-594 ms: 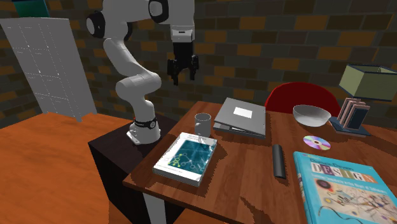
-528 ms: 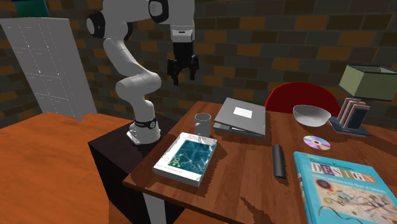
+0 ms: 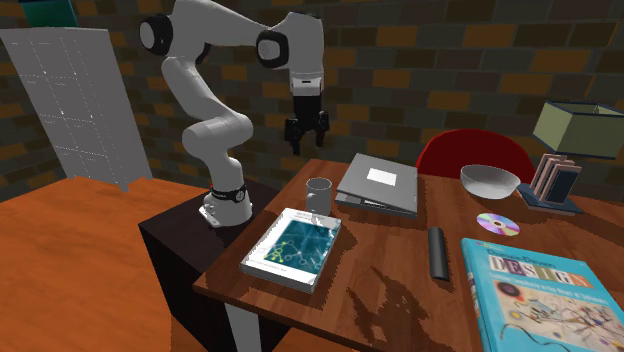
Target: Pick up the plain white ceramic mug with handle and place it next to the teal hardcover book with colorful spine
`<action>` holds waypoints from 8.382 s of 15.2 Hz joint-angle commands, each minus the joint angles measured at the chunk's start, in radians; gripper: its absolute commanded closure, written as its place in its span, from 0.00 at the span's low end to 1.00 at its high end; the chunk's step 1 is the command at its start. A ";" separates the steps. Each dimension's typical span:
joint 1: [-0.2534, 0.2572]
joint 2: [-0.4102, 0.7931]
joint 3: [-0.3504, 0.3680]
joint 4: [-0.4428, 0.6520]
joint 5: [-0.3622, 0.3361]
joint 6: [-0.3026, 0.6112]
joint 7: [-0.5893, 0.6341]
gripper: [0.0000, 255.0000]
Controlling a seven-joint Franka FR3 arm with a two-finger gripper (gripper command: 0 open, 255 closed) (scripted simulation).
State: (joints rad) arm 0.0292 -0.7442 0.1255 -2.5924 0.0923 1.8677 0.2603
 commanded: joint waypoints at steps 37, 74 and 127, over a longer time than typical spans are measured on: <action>0.013 0.207 0.148 -0.097 0.035 0.358 0.155 1.00; -0.029 0.445 0.170 0.443 -0.041 0.054 0.216 1.00; 0.117 1.444 0.190 1.452 -0.349 -0.004 0.400 0.00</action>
State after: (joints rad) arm 0.1449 0.7045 0.3146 -1.1544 -0.2578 1.8821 0.6620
